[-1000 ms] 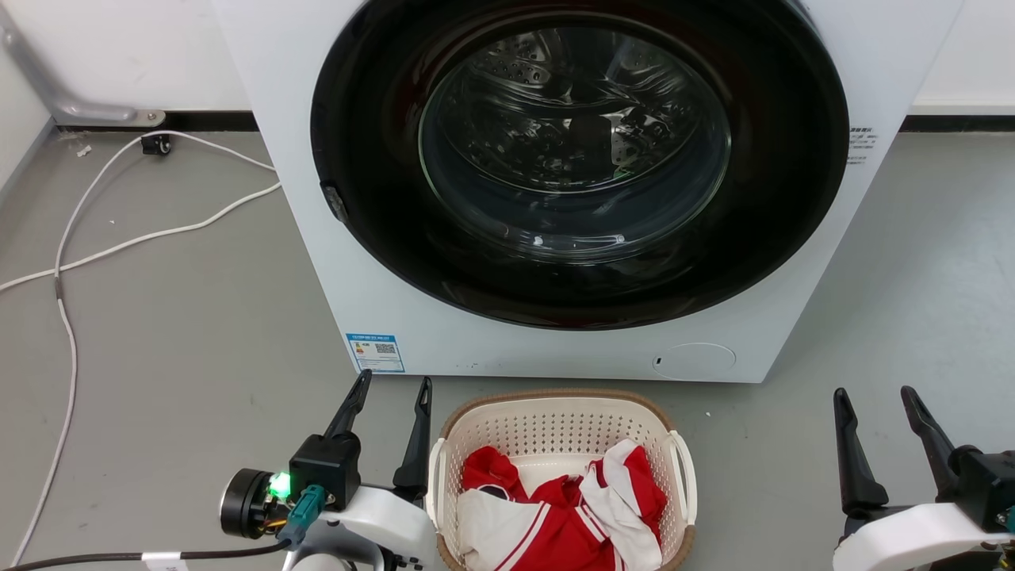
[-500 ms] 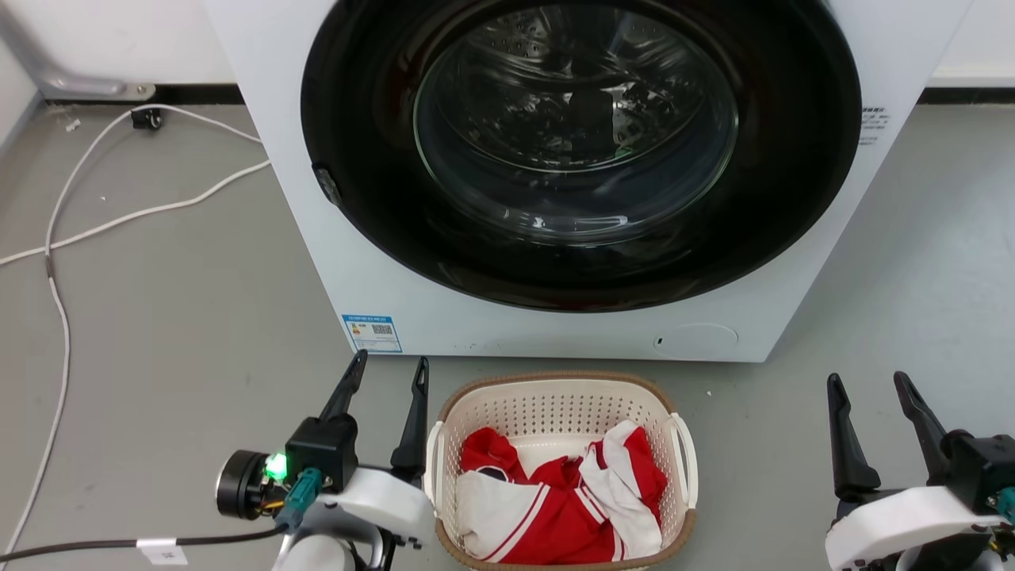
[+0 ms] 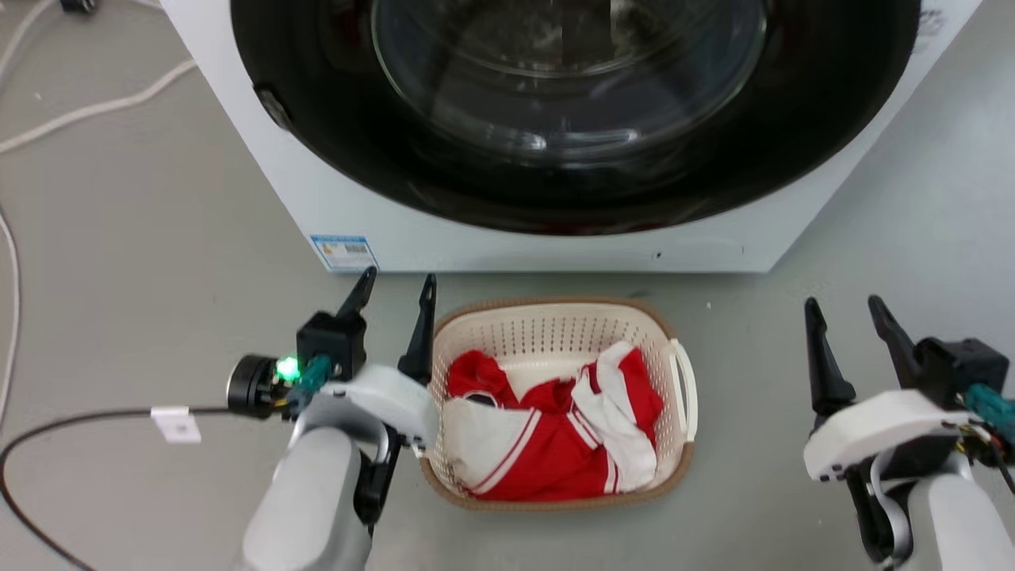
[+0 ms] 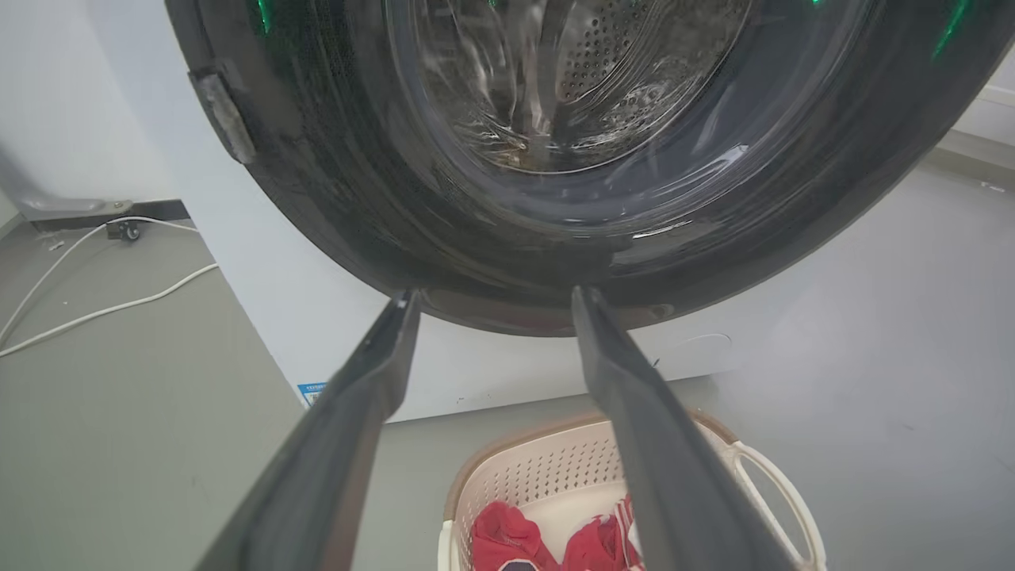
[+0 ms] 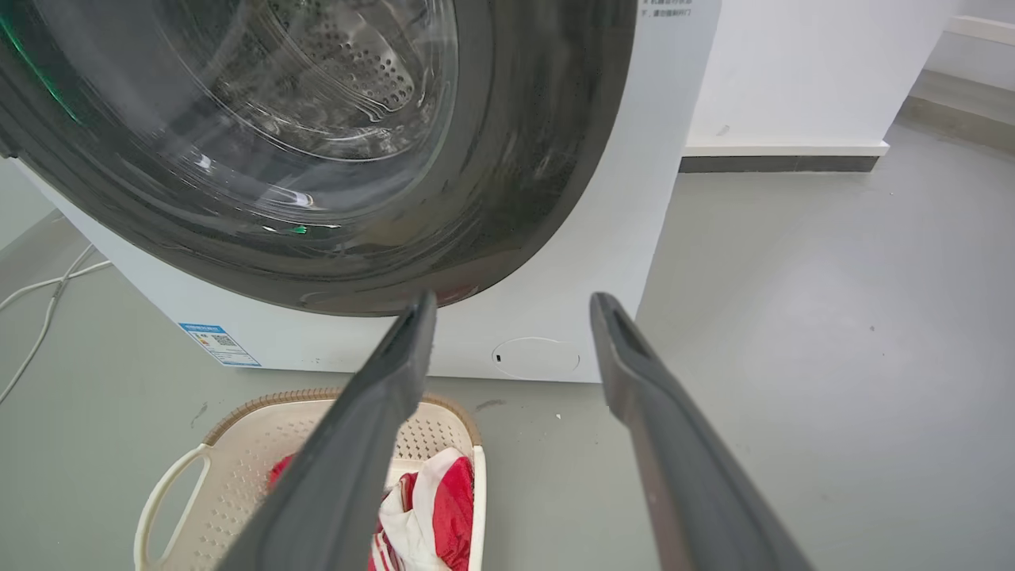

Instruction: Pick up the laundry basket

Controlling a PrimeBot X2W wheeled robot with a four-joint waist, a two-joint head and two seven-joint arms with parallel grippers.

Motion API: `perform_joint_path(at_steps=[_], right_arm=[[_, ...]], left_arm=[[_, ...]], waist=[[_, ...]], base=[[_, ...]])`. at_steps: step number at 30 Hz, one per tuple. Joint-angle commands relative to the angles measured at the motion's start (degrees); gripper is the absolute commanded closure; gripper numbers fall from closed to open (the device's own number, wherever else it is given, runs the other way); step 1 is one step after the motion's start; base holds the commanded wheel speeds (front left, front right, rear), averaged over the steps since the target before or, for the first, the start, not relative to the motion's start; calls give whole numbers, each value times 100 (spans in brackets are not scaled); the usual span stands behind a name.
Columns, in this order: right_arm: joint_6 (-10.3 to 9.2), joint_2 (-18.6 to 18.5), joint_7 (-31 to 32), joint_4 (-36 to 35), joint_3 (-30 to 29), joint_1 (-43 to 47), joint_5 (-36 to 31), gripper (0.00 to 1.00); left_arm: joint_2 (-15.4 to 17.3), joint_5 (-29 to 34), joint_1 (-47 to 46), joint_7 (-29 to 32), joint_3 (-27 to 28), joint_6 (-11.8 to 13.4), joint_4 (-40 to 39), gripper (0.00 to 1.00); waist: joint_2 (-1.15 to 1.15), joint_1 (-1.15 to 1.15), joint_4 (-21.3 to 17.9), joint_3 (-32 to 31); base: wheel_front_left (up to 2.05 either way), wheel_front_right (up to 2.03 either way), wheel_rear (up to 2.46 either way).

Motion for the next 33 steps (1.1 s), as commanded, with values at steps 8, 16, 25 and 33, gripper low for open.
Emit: perform_joint_path(at_steps=[8,16,25,33], right_arm=[[-1,-150,-185,1002,359,-857,238,0],[-1,-190,-455,2099,856,-1694,524,0],[-1,-265,-778,3191,1394,-2520,826,0],[-2,-239,-943,3926,1802,-3100,1099,0]], left_arm=[[130,-69,-927,151,-2,-135,1005,0],[272,-198,-1584,309,5,-249,2024,0],[354,-339,-2188,328,-10,-340,2953,0],[411,-516,-2605,357,1,-400,3600,0]], waist=[[0,0,-147,1015],[0,0,-293,1772],[0,0,-320,2448],[0,0,-334,2872]], base=[[0,0,0],[0,0,0],[0,0,0],[0,0,0]])
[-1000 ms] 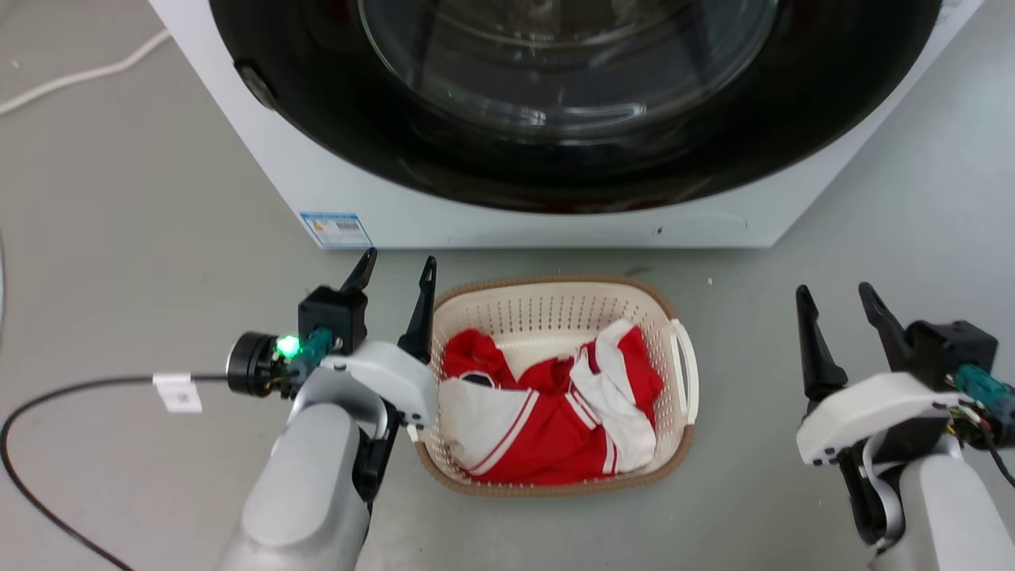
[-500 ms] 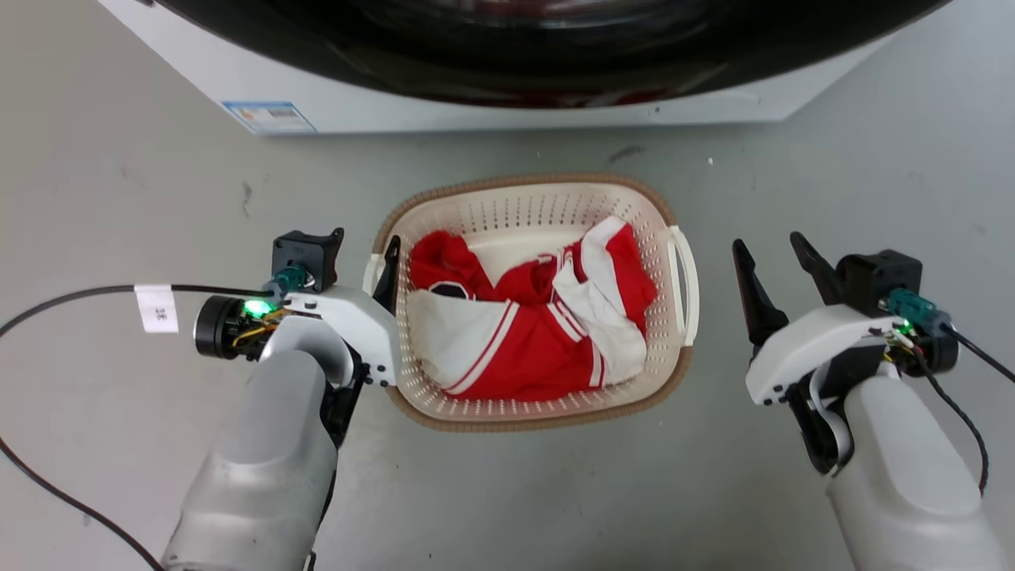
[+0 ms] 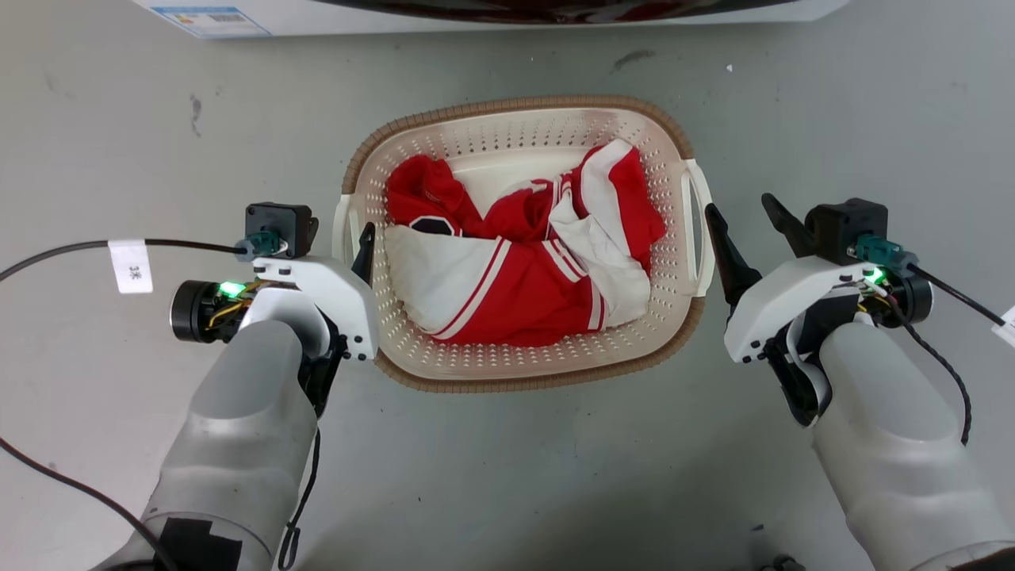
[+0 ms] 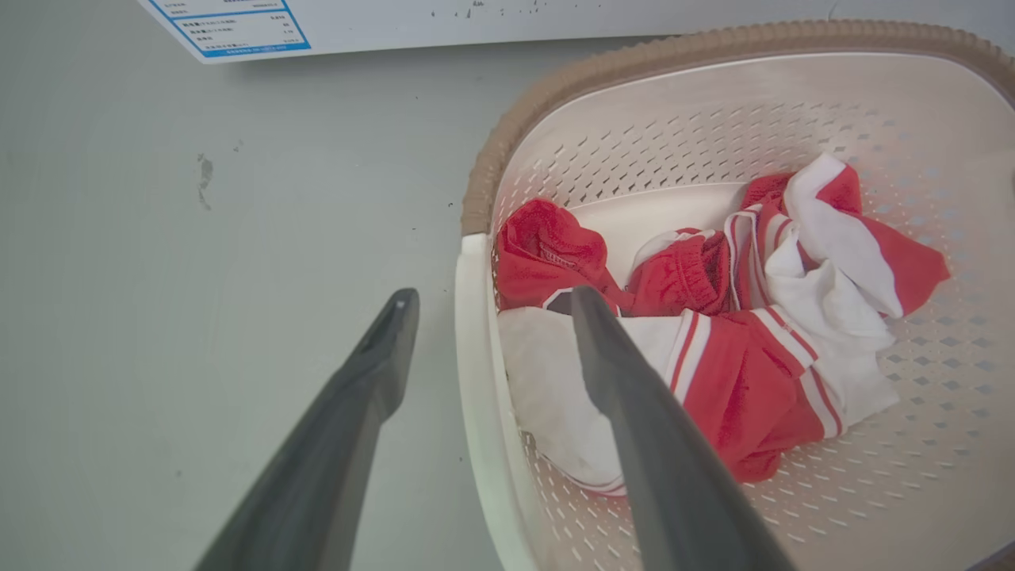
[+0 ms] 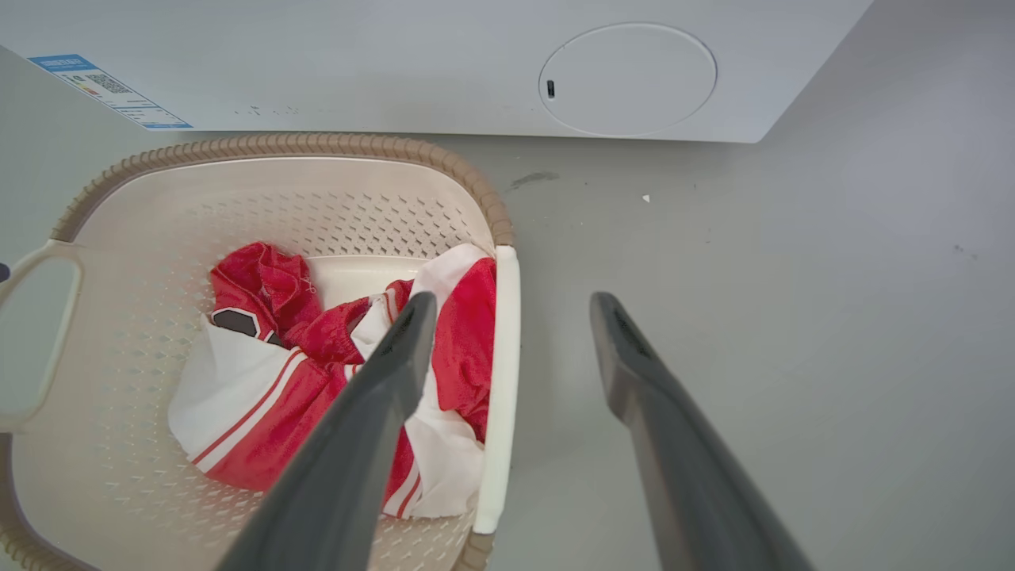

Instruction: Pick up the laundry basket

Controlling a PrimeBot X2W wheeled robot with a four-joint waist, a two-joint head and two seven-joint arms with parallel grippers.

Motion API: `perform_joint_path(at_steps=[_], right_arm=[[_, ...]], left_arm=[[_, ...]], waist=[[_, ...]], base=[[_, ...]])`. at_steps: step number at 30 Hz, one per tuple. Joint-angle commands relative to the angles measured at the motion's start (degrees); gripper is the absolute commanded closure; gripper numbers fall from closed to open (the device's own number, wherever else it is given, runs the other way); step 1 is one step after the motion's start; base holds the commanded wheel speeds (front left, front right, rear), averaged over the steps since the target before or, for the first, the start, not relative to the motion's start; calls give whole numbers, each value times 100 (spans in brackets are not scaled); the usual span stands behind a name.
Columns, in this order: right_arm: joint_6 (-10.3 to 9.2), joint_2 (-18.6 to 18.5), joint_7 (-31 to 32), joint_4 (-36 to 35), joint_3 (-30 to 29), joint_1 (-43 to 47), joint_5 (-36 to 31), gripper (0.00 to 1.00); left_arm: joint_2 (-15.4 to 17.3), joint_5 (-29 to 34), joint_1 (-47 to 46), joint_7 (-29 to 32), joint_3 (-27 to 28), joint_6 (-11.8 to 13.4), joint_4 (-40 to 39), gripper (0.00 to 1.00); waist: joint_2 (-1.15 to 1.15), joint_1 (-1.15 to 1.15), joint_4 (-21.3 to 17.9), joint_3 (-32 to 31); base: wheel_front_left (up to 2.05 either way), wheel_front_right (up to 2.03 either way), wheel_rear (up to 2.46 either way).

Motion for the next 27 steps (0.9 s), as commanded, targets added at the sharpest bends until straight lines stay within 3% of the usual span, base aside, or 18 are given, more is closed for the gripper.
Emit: perform_joint_path(at_steps=[1,13,23,24,25,27], right_arm=[[-2,4,-48,72,42,-132,65,0],[-2,117,-37,1036,546,-904,514,0],[-2,162,479,1597,1003,-1323,1050,0],[-2,171,563,1610,1051,-1335,1137,58],[-2,167,620,1607,1118,-1348,1181,100],[-2,117,659,1572,1220,-1363,1299,100]], left_arm=[[29,-31,-107,12,1,-24,55,0],[73,-354,-587,348,-44,-77,587,0],[0,-718,-814,744,-292,-83,655,2],[-20,-796,-821,808,-310,-83,648,100],[-39,-846,-821,883,-358,-83,648,100],[-44,-950,-836,944,-424,-83,597,100]], waist=[[0,-1,-11,100],[0,-1,-23,498],[0,-1,19,675],[0,-1,23,683],[0,-1,24,688],[0,-1,31,693]], base=[[0,0,0],[0,0,0],[0,0,0],[0,0,0],[0,0,0],[0,0,0]])
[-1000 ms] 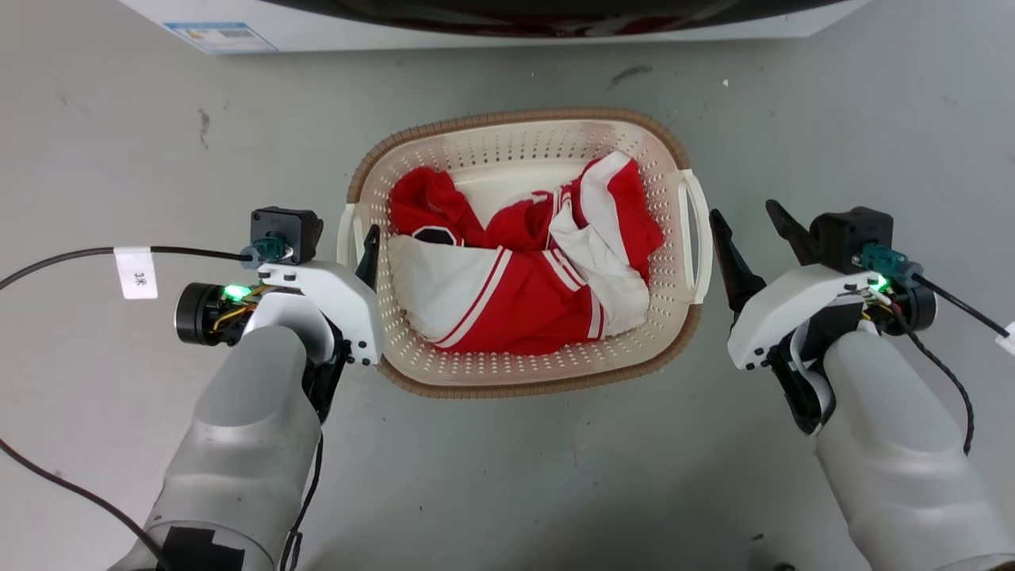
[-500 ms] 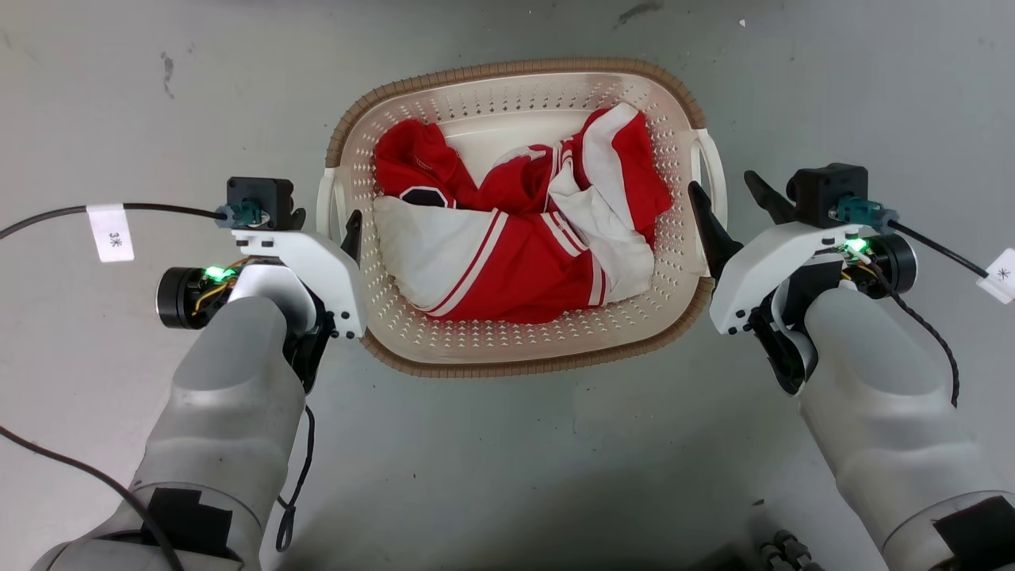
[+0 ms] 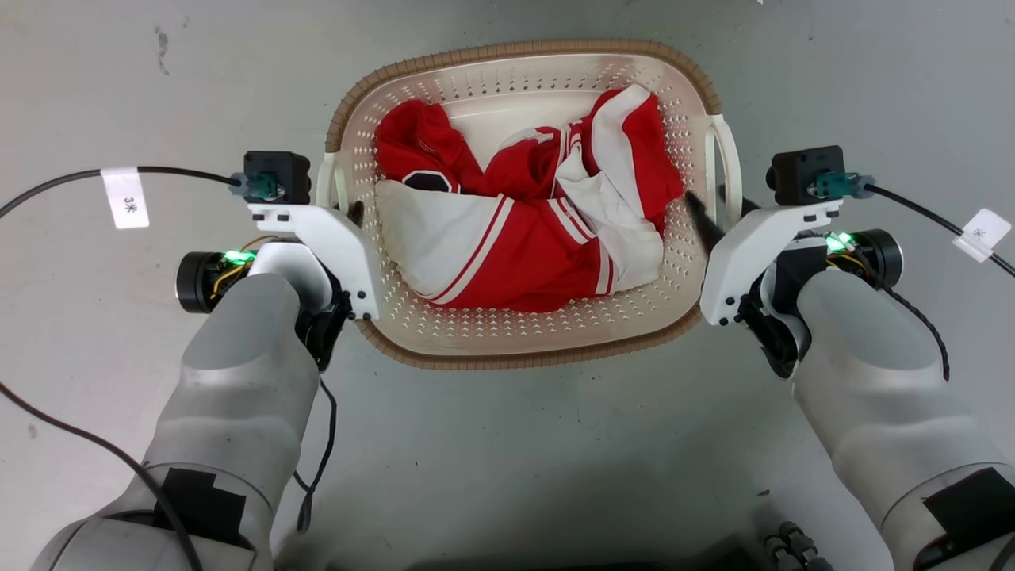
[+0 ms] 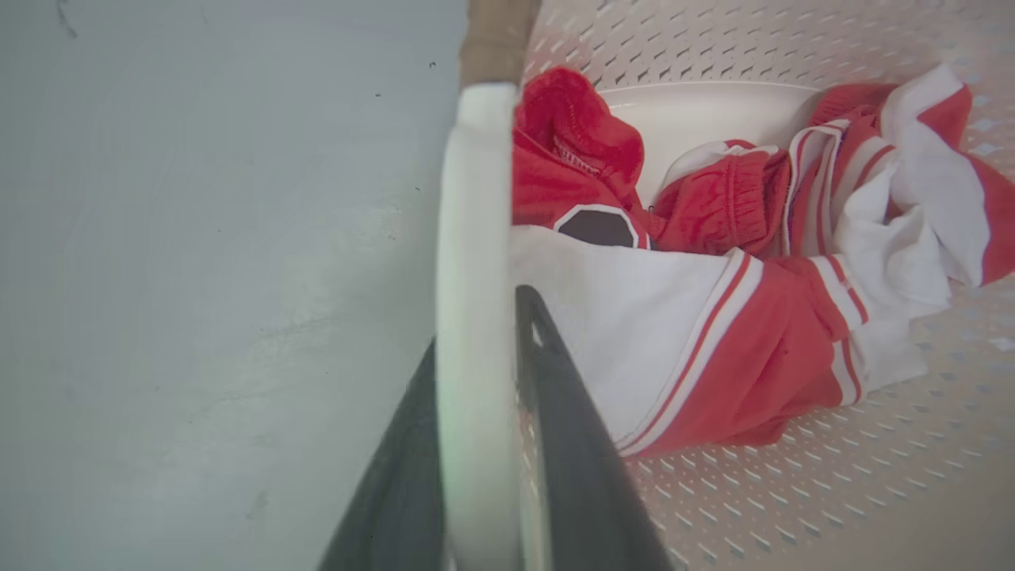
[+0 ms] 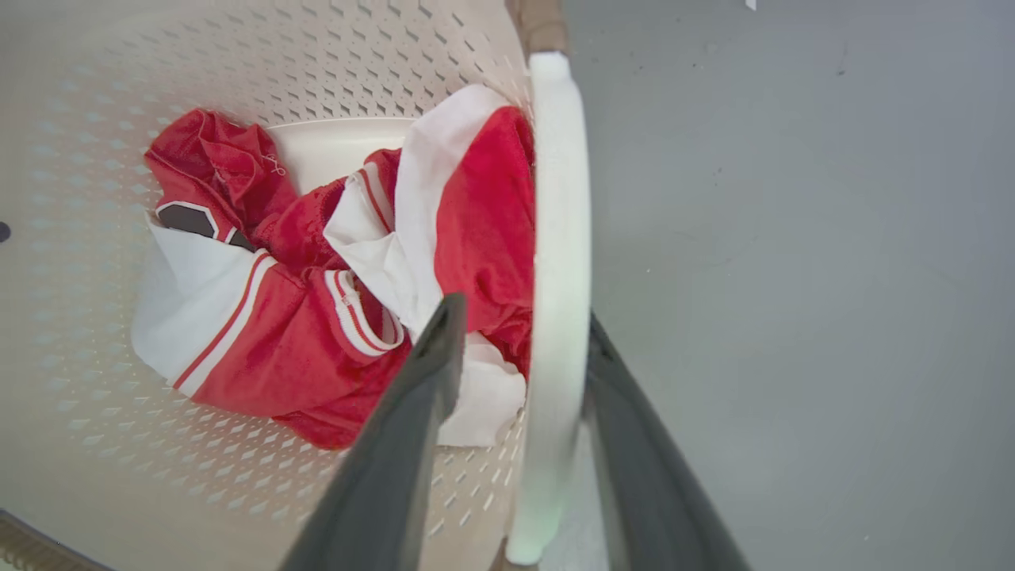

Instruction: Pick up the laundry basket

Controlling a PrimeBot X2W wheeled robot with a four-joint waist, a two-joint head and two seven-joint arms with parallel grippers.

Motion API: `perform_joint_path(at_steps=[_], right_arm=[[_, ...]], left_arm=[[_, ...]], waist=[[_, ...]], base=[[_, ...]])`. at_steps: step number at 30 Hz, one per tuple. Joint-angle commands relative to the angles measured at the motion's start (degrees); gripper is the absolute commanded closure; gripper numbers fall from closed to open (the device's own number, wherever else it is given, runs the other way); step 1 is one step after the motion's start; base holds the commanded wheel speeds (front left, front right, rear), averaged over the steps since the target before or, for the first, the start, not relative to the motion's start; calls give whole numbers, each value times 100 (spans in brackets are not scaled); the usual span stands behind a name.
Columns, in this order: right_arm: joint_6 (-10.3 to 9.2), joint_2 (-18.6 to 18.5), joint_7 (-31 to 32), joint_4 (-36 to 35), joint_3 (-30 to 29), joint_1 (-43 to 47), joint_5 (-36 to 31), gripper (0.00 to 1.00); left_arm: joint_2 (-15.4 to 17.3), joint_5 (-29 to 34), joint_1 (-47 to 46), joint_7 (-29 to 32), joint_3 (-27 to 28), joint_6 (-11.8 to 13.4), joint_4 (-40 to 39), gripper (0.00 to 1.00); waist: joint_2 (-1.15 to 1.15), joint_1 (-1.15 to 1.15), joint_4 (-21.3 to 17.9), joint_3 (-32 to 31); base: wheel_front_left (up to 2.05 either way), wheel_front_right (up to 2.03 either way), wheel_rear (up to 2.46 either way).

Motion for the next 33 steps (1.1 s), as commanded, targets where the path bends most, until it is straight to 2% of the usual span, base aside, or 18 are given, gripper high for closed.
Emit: perform_joint_path(at_steps=[1,16,33], right_arm=[[-1,-39,5,-32,60,-78,72,100],[2,-124,311,-114,738,83,837,100],[13,-175,1726,-103,1464,710,1909,100]], left_arm=[[-18,-55,-47,68,-57,4,-31,100],[-17,-655,104,308,-598,3,-126,100],[-147,-1531,674,1364,-1225,-25,-221,100]], waist=[[0,-1,0,-6],[0,-1,36,-366],[0,-1,93,-1888]], base=[[0,0,0],[0,0,0],[0,0,0]])
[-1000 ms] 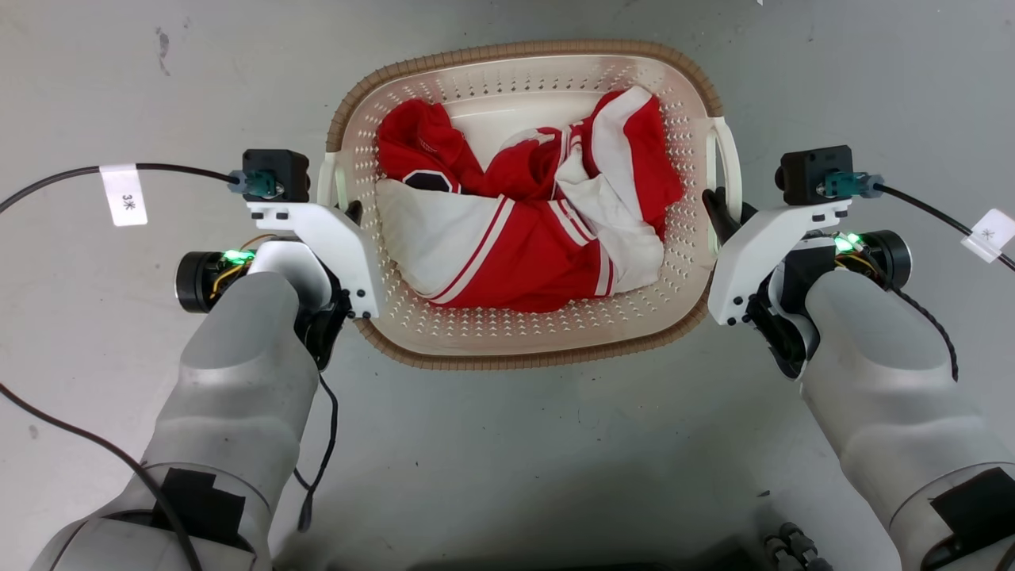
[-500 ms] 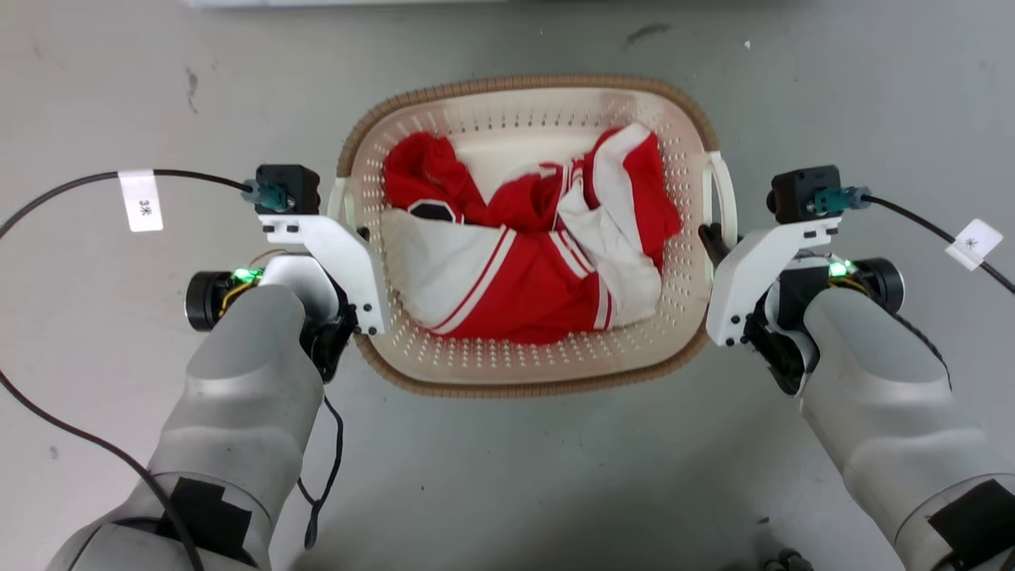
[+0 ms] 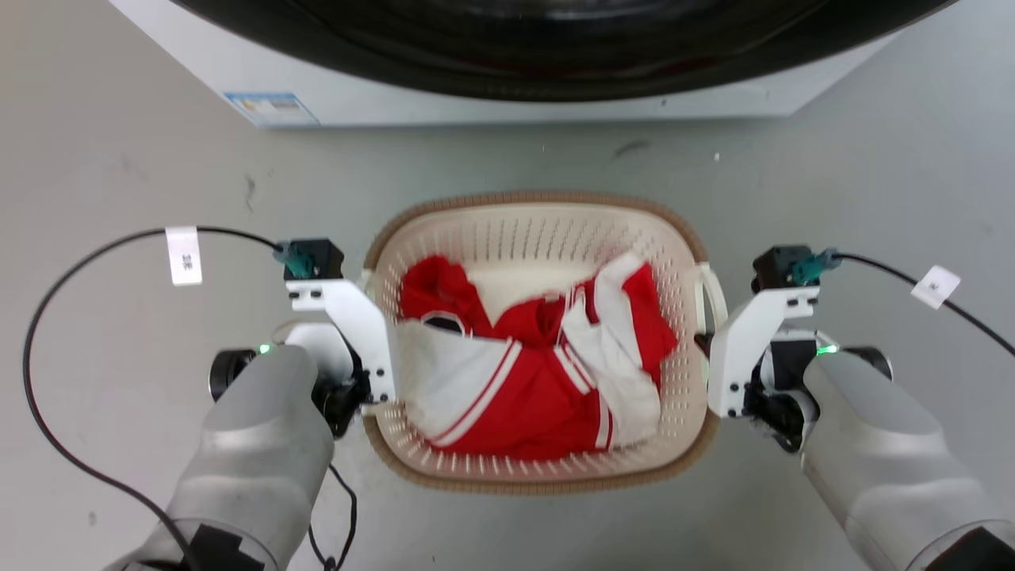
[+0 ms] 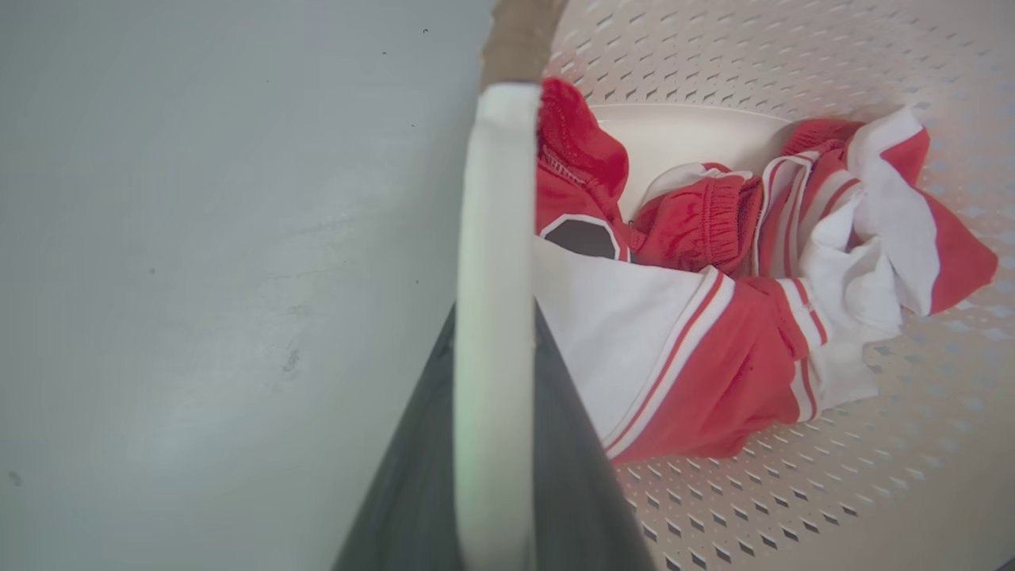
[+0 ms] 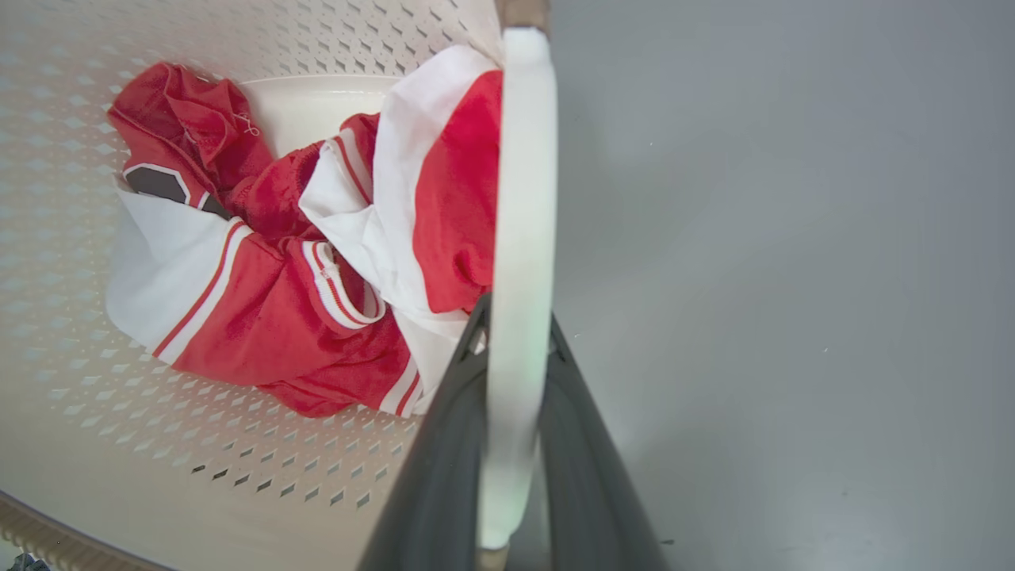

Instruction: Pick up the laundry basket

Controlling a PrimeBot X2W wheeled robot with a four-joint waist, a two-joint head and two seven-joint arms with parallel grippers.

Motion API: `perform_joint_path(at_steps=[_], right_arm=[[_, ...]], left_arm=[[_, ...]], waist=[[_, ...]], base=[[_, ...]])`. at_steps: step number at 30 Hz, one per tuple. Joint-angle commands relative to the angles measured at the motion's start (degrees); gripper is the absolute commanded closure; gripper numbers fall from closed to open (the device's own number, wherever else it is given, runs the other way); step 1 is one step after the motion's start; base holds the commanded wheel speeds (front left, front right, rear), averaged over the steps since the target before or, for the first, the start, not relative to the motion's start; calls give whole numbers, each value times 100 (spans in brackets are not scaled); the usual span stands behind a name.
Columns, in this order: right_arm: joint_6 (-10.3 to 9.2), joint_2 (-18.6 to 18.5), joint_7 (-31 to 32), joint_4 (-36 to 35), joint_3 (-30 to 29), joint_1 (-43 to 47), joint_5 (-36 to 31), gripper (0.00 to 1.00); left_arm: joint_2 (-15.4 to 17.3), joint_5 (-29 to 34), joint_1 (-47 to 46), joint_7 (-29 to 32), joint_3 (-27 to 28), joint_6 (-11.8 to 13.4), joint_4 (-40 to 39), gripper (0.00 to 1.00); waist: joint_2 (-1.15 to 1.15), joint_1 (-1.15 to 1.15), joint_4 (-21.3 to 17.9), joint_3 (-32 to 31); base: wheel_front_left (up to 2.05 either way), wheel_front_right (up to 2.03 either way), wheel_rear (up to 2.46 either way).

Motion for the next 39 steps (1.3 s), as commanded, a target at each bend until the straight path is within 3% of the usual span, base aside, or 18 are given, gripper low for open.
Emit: perform_joint_path(at_steps=[1,20,39], right_arm=[[32,130,131,-54,88,109,106,100],[48,63,1326,145,423,460,834,100],[48,146,2521,599,555,190,1037,100]], left_arm=[[-157,-119,90,94,-56,-61,-111,100],[-243,-1025,500,1180,-543,-72,-331,100],[-135,-1465,930,1454,-1007,-72,-259,100]], waist=[[0,0,8,-398],[0,0,184,-2025],[0,0,145,-2917]], base=[[0,0,0],[0,0,0],[0,0,0]])
